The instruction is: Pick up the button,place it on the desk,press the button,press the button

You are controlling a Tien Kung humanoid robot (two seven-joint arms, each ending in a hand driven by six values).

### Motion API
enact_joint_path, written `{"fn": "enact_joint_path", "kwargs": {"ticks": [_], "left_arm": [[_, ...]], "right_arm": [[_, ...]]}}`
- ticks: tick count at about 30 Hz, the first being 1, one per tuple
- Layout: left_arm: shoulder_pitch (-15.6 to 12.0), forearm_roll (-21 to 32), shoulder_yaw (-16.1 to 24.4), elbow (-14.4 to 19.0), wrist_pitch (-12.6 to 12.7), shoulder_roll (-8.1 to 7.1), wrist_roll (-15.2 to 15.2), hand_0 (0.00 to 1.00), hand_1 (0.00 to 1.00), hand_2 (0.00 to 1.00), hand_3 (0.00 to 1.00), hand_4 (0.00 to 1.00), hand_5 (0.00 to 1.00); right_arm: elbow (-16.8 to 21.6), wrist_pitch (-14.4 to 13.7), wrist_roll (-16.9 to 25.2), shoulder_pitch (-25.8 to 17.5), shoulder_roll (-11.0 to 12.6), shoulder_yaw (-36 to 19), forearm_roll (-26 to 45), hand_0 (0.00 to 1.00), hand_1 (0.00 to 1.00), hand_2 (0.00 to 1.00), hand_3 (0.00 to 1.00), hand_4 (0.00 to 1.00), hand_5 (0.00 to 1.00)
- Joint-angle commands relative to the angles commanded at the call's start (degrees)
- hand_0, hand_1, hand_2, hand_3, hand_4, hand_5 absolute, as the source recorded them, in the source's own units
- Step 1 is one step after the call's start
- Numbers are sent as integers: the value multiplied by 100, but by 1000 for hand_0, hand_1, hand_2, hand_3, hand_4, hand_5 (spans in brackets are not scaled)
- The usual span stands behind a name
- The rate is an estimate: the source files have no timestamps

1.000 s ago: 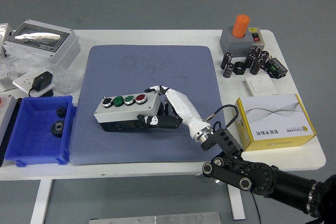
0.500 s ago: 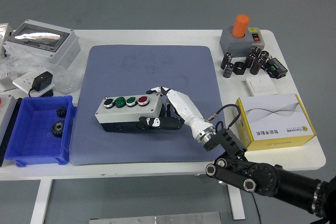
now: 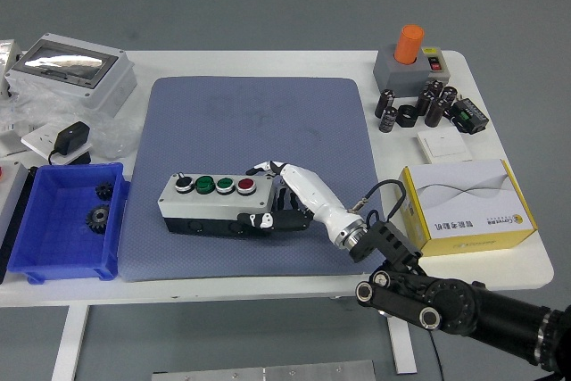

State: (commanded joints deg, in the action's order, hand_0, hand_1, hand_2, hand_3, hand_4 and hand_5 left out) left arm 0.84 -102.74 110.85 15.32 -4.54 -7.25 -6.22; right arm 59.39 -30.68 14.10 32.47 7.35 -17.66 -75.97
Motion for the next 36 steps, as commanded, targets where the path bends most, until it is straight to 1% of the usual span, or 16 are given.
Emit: {"fn": "enact_joint_path", "kwargs": {"ticks": [4,5,10,11,16,17,22,23,28,29,34,35,36], "left_arm": [[1,-1,2,1,-2,-1,0,782,762,734,814,936,675],[2,-2,3,1,-2,-1,-1,781,760,733,814,932,678],[11,-12,9,-5,-6,-3,13,781,760,733,814,932,678],[11,-14,11,-5,-7,-3,15,781,760,733,813,932,680],[10,-18,10,-7,-12,-1,19,781,760,733,813,932,680],[10,-19,11,-7,-13,0,19,780,760,732,813,930,683],[13,-35,20,-11,-19,1,27,780,760,732,813,930,683],[13,-38,21,-11,-20,2,27,780,761,732,813,928,684],[10,-35,13,-14,-8,6,32,780,761,732,813,928,684],[10,-32,8,-15,5,7,34,780,760,732,812,928,682],[10,-32,1,-12,73,7,64,780,760,732,812,928,682],[9,-32,1,-12,79,7,69,780,760,731,811,927,681],[8,-34,1,-11,85,8,73,780,760,731,811,927,681]], "right_arm": [[-6,41,-9,-11,7,-6,-14,342,492,485,567,499,193],[-7,33,-14,-12,8,-7,-27,693,664,610,636,439,244],[-10,-50,-52,-14,7,-26,-124,693,664,610,636,439,244],[-10,-65,-64,-14,7,-29,-156,780,706,643,652,435,274],[-1,-102,-109,-11,16,-38,-302,780,706,643,652,435,274],[-1,-102,-121,-8,18,-35,-334,789,711,653,656,479,247],[-14,-90,-215,6,32,3,-547,789,711,653,656,479,247],[-12,-81,-241,8,38,2,-611,796,719,670,668,525,179],[3,-8,-359,34,67,-10,-867,796,719,670,668,525,179],[5,10,-380,40,72,-12,-910,809,727,697,691,549,166],[8,89,-454,55,96,-12,-1077,809,727,697,691,549,166],[10,98,-462,56,99,-13,-1104,817,749,737,728,578,131],[13,106,-469,56,102,-15,-1131,817,749,737,728,578,131]]}}
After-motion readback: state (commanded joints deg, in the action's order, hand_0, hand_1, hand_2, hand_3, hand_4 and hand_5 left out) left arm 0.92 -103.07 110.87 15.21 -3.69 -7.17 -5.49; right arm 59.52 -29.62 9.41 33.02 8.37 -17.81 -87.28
